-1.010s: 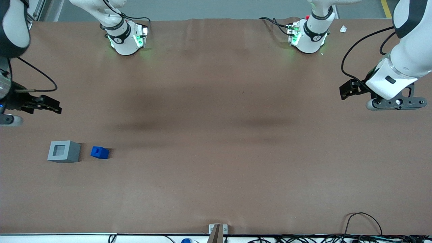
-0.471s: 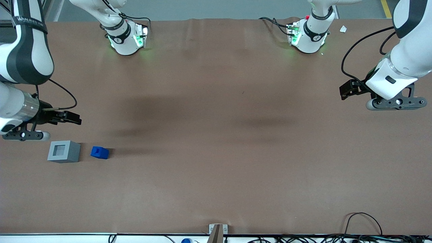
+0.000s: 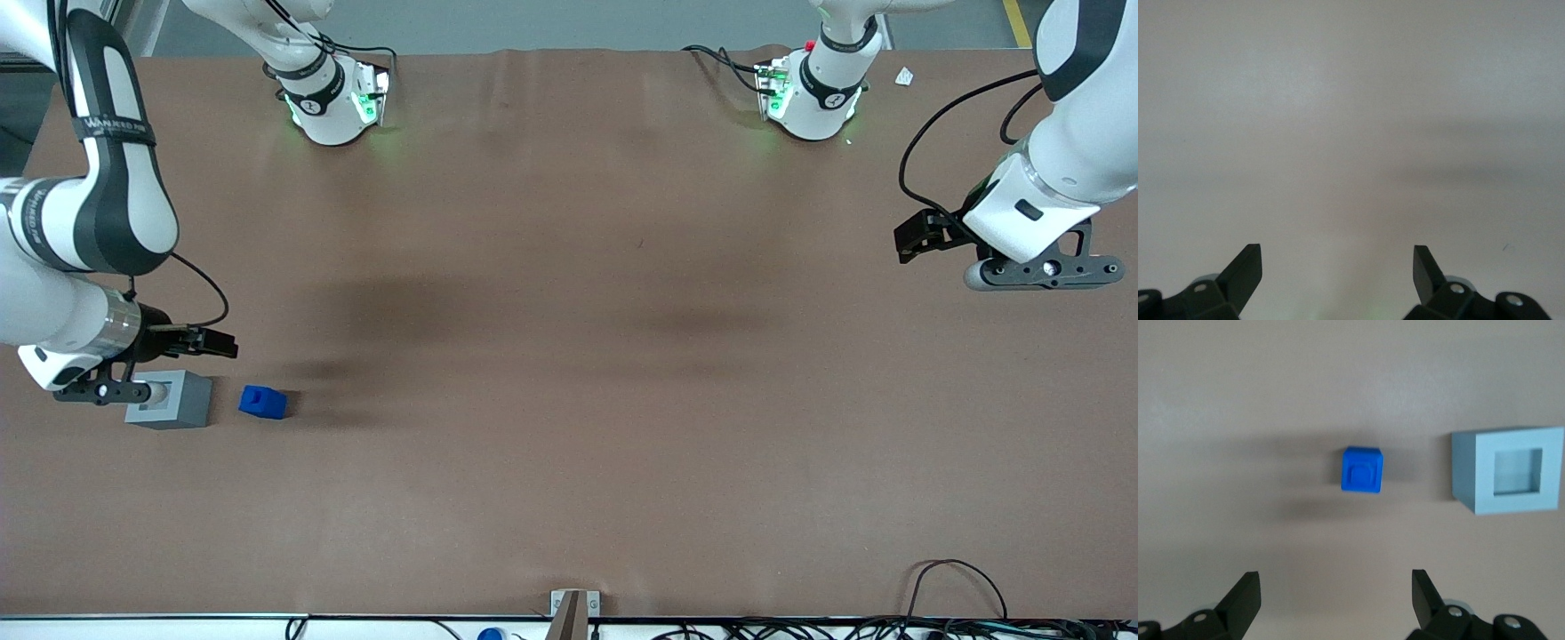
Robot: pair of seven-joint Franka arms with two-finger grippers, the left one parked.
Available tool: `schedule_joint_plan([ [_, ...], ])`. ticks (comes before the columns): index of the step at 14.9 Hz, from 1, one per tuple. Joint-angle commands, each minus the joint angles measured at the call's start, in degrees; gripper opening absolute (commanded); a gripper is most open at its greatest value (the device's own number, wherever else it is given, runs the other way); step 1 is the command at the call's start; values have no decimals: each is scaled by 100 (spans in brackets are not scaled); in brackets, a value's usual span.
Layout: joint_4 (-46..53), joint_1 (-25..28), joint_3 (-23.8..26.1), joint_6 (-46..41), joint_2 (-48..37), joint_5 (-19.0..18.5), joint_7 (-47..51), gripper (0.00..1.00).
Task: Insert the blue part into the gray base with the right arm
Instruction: 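Lower the right gripper over the blue block, fingers straddling it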
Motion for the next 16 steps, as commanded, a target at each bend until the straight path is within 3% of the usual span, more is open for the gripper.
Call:
schedule_joint_plan([
  [1,-51,20,-28,468,268,47,-12,100],
  [7,-51,-59,-36,1620,1190,38,-12,100],
  [16,-42,-130,-36,1639,1605,47,6,100],
])
